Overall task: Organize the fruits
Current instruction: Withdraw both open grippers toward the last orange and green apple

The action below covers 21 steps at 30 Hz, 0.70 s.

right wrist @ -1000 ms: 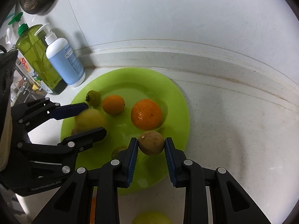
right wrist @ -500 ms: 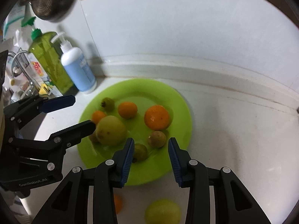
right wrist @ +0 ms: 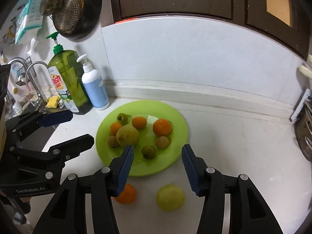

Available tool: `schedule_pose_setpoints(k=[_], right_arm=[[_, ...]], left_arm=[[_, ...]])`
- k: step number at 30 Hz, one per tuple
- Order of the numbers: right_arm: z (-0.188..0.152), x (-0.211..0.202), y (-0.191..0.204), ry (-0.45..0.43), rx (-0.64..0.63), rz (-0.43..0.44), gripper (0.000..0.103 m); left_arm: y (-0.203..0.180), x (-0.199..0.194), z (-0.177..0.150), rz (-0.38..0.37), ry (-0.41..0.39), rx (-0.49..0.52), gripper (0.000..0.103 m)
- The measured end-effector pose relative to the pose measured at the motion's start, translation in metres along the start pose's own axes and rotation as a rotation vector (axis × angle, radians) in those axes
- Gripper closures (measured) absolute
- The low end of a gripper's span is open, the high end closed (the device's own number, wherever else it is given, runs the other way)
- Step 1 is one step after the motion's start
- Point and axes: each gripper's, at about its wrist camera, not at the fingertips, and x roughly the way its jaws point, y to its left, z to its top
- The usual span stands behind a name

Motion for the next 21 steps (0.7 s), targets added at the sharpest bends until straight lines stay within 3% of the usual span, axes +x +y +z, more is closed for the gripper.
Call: schedule_pose_setpoints(k=[13, 21], right_arm=[[-0.049, -0.025, -0.008, -0.022, 0.010, -0.046, 0.039], [-0.071, -0.020, -0.017, 0.005, -0.014, -0.044, 0.039]], left_arm=[[-0.029, -0.019, -0.045, 0.033, -0.001, -0.038, 0.023], [-0.045, -0.011, -0.071, 0.060, -0.006, -0.047, 0.021]])
